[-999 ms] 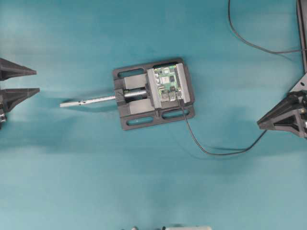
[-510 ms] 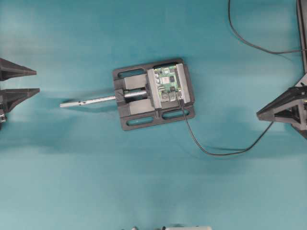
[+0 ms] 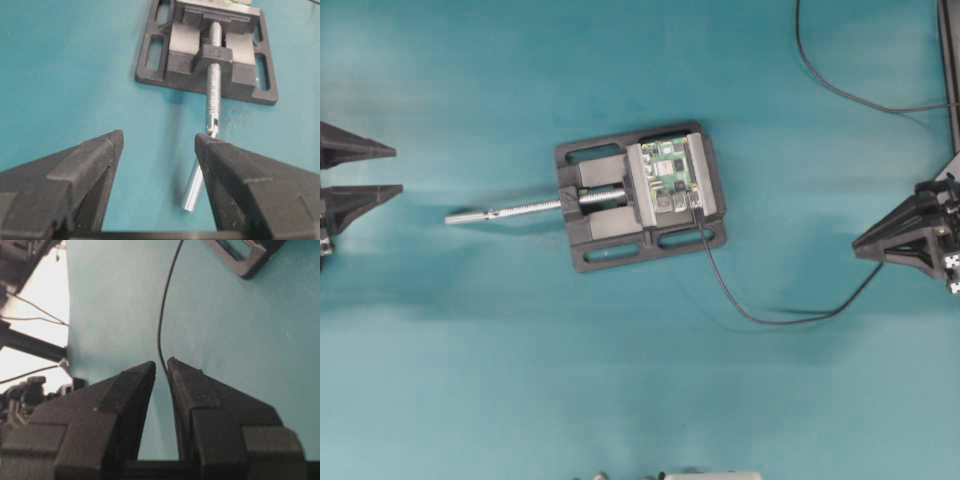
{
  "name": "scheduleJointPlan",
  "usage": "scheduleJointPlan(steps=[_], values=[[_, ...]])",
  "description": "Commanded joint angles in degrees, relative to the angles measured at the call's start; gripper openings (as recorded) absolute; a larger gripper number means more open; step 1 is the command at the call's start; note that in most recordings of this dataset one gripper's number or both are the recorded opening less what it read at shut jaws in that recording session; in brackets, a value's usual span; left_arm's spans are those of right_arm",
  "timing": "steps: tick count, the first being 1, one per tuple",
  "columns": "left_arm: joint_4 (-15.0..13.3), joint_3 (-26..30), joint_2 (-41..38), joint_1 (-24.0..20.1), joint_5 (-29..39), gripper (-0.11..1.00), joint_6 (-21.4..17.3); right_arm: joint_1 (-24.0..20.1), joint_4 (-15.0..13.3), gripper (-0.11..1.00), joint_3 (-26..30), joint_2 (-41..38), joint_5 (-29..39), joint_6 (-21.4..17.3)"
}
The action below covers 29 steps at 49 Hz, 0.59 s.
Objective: Insert the USB into the fixed PCB.
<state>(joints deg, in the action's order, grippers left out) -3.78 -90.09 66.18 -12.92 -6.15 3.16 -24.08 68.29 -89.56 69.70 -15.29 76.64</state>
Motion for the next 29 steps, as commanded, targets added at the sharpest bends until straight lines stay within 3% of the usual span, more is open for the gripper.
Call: scheduleJointPlan(steps=[1,10,15,19,29], values=[[0.18,0.62,-0.44,-0.09,-0.26,0.75,0.53,0.09,-2.90,0.28,0.79,-0.35,0.00,0.26],[0.09,0.62,-0.44,-0.09,-0.35,0.75,0.53,0.09,-17.14,0.28,2.64,-0.35,0.09,-0.18],[0.09,0.62,-0.53,-0.09,-0.35,0.75,0.53,0.09,-22.50,0.28,3.60,-0.44,0.09,-0.62],[0.18,0.62,-0.44,-0.09,-0.26,0.75,0.53,0.09,-24.35,0.28,3.34,-0.44,0.53,-0.97],[0.18,0.62,-0.44,-0.09,-0.35,0.75,0.53,0.09,-25.75,0.28,3.43,-0.44,2.29,0.18]])
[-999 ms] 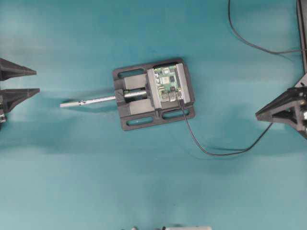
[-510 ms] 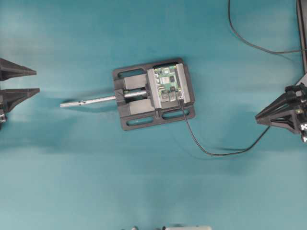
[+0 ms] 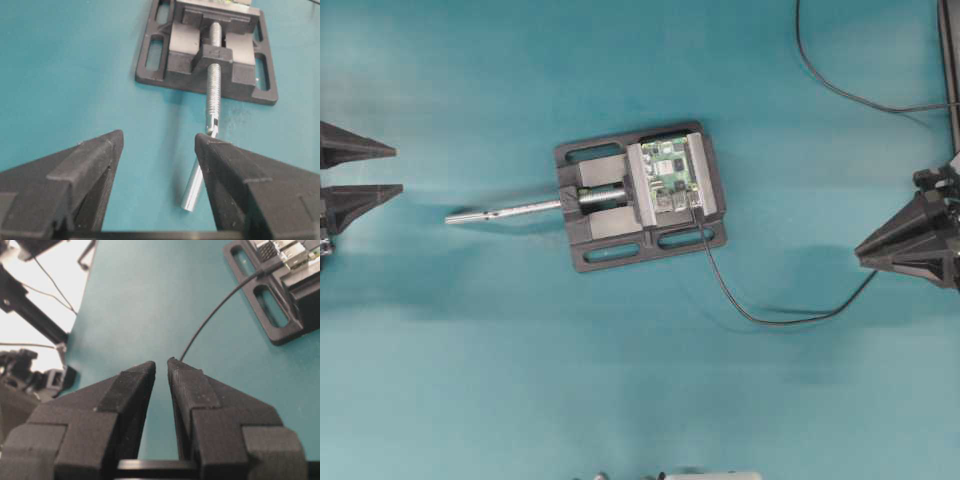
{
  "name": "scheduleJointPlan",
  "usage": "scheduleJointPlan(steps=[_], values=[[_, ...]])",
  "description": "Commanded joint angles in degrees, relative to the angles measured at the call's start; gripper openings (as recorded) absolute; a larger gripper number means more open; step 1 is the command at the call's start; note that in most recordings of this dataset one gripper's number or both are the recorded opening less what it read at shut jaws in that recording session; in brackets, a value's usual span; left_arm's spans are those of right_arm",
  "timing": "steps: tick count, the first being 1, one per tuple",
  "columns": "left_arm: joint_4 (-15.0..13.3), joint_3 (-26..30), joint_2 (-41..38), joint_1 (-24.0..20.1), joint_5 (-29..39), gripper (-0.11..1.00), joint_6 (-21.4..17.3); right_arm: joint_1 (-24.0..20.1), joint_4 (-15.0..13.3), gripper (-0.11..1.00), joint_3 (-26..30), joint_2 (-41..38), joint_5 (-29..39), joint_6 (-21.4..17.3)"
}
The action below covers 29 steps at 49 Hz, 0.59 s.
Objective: Insert the USB into the fixed PCB.
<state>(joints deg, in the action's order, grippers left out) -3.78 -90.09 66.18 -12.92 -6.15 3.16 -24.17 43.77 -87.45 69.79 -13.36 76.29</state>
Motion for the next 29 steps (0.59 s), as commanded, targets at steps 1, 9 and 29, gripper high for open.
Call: scheduleJointPlan(steps=[1,9,29], values=[[0.18,0.62,-0.44,-0.09,-0.26,0.75,0.53,0.18,-2.02,0.28,1.41,-0.53,0.62,0.62],[0.09,0.62,-0.44,-0.09,-0.26,0.75,0.53,0.18,-14.68,0.28,1.76,-0.44,1.32,0.70],[0.09,0.62,-0.44,-0.09,-0.35,0.75,0.53,0.18,-22.32,0.28,1.67,-0.44,2.37,0.53]])
